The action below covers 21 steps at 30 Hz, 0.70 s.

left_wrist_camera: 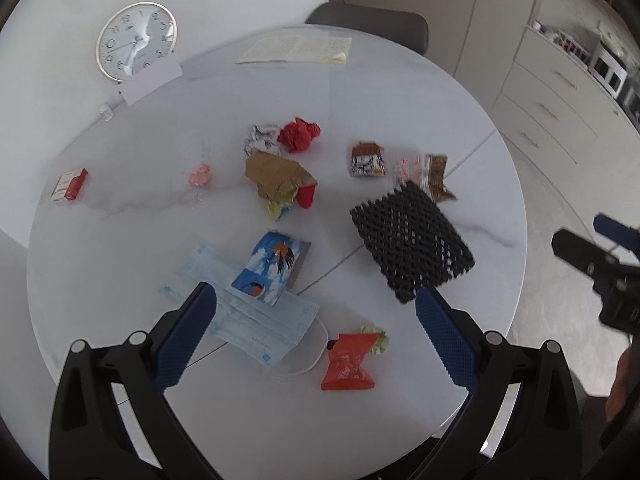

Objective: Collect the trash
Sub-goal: 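Reach the right tool to the blue bird-printed box and grasp it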

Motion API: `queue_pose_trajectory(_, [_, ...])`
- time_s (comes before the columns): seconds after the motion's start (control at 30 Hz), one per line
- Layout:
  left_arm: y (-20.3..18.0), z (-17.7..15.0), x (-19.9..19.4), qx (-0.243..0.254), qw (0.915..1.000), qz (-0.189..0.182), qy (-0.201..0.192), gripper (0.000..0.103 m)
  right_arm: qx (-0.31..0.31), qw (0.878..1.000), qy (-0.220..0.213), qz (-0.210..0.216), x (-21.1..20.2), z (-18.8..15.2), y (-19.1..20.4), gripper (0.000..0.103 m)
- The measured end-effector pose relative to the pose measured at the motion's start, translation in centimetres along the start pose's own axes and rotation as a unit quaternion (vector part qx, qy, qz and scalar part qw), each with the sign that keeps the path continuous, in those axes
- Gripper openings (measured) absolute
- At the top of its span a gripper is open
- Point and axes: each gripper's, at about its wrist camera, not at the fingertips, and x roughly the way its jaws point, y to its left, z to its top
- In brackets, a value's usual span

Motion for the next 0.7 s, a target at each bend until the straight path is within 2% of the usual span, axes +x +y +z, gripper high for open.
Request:
queue_pose_trajectory(0.1, [0.2, -2.3, 1.5, 0.027, 0.9987, -0.024, 0.037, 0.095, 0.012, 1.0, 0.02, -0.002, 1.5, -1.0, -0.5, 0.101])
queue_pose_trajectory(0.2, [2.1, -3.6, 2.7, 0.024, 0.9975, -0.021, 0.063, 0.095, 0.017, 0.999, 0.041, -0.007, 2.8, -2.2, -0.7, 0.101])
queue_pose_trajectory(0.37, [7.7, -3.5, 4.3, -0.039, 0.9967, -0.013, 0.071, 0.095, 0.022, 0.998, 0.062, -0.011, 4.4, -3.2, -0.5, 0.101])
queue_pose_trajectory(0.47, [10.2, -3.1, 5.2, -0.049, 0.9964, -0.009, 0.069, 0.095, 0.027, 0.997, 0.069, -0.008, 5.1, -3.5, 0.1, 0.101])
queue_pose_trajectory(0.57, [12.0, -2.9, 7.0, -0.058, 0.9947, -0.005, 0.085, 0.095, 0.026, 0.997, 0.071, -0.009, 5.7, -3.2, 1.1, 0.101])
queue_pose_trajectory(0.7, [13.9, -2.9, 9.0, -0.093, 0.9901, -0.023, 0.103, 0.095, 0.024, 0.998, 0.061, 0.023, 5.5, -2.1, 3.3, 0.101])
